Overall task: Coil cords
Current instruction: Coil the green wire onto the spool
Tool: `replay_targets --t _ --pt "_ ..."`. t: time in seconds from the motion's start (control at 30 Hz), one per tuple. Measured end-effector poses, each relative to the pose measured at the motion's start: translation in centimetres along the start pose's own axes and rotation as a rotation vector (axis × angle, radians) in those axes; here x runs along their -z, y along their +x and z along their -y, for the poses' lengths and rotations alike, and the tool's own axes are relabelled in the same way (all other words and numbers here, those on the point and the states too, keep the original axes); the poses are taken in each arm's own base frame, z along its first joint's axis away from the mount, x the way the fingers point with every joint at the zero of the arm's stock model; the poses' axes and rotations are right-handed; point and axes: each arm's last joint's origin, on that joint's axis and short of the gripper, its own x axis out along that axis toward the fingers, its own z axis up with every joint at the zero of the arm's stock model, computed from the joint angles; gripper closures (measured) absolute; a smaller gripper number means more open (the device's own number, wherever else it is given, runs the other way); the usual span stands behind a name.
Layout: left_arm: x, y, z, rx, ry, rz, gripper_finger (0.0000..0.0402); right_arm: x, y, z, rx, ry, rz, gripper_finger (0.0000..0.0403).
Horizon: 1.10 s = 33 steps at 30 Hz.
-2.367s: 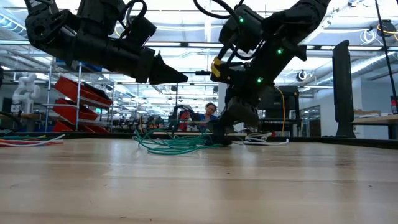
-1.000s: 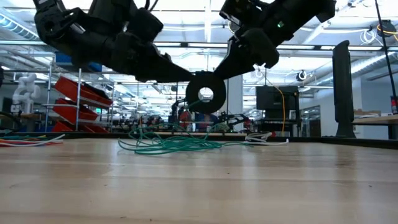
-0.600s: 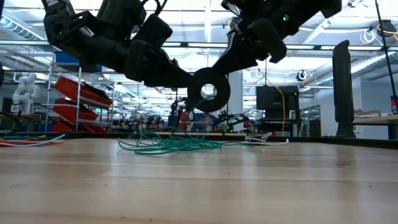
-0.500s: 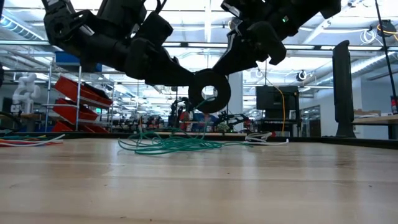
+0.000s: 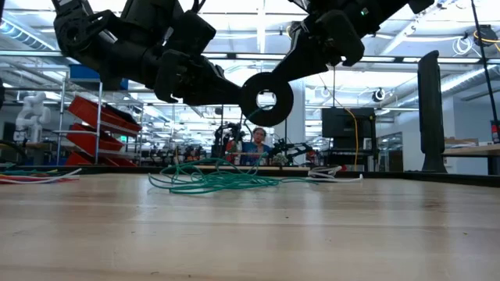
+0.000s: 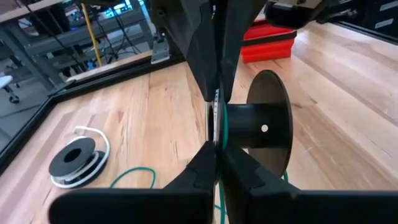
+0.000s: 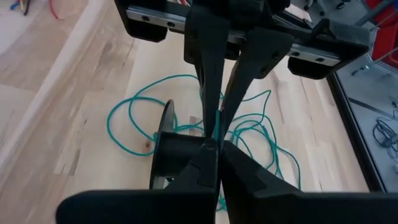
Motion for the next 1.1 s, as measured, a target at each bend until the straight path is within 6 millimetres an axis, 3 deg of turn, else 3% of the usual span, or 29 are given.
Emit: replay_targets --t 0.2,0.6,1.1 --pt "0.0 0.0 0.0 -0.001 0.015 0.001 0.0394 0.1 -0.1 0.1 0.012 0.001 -0.013 0.0395" --pt "0.2 0.0 0.1 -0.001 0.027 -0.018 0.0394 1.2 -0.6 0.1 0.034 0.024 -0.13 0.0301" --pt "-0.4 0.0 1.0 0.036 0.082 0.021 0.0394 1.4 -0.3 0.4 -0.079 0.039 -0.133 0.0345"
